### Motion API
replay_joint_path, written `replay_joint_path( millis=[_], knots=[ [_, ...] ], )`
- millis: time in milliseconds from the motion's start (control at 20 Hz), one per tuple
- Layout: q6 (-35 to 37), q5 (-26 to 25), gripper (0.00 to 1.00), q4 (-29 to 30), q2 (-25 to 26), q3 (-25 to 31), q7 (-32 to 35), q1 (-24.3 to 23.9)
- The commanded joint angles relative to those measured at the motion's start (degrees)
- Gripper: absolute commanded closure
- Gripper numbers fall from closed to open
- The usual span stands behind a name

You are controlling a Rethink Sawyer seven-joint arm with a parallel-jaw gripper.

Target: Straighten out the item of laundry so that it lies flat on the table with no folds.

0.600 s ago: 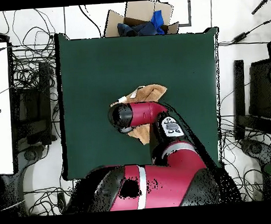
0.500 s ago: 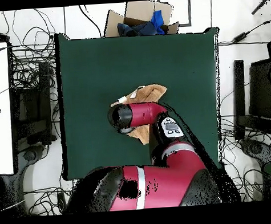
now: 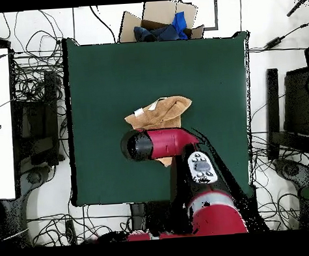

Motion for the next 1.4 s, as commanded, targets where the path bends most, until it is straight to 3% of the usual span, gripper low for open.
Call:
replay_joint_path(
  millis=[50,300,550,1050,1400],
  knots=[
    [9.9,4.5,0.0,7.4,-16.1,1.1,4.2,-4.9],
    [14.2,1.7,0.0,5.5,-17.0,2.4,-1.8,-7.5],
    [10.7,-3.0,0.0,1.7,-11.2,4.0,-3.1,-9.9],
    [7.7,-6.2,0.0,-6.2,-3.1,2.9,0.0,-8.2],
    [7.4,-7.2,0.0,-7.0,-1.9,3.7,0.8,-8.0]
  ],
)
